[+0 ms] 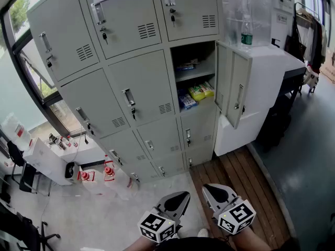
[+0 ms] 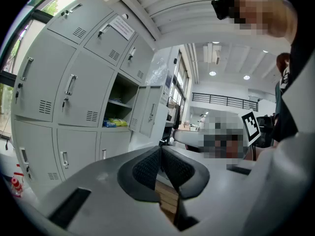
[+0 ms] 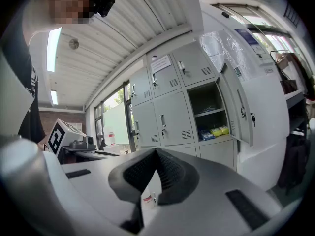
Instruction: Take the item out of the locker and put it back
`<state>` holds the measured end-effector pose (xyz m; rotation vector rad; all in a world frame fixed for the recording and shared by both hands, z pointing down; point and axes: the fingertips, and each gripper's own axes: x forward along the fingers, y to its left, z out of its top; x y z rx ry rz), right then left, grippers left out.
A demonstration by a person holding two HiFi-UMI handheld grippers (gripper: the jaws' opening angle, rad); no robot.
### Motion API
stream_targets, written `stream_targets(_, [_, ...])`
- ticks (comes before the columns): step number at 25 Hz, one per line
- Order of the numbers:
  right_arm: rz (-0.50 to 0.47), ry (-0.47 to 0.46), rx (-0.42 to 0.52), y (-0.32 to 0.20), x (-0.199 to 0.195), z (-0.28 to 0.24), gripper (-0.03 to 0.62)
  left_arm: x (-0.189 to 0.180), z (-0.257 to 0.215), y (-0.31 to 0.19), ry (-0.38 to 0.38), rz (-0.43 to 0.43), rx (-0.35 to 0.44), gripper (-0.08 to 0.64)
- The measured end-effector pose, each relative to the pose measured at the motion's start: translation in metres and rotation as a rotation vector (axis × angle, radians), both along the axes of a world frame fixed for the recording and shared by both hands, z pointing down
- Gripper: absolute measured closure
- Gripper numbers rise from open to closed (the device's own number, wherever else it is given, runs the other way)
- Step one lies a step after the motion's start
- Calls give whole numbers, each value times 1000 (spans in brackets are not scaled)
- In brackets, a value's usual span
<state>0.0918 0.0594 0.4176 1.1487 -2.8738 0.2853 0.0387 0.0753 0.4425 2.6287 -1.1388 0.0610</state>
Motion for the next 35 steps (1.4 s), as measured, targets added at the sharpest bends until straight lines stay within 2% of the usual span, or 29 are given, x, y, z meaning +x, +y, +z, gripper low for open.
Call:
stream_targets(22, [-27,4,36,0,35,1,540,35,3,1,-1,-31,5,538])
stream_targets(30, [-28,-2,35,-24,21,-2,540,18,-2,-19,-2,-47,22,538])
stream_targets(35, [-2,8,41,-49,2,-5,540,-1,-6,-41,5,-28,34,538])
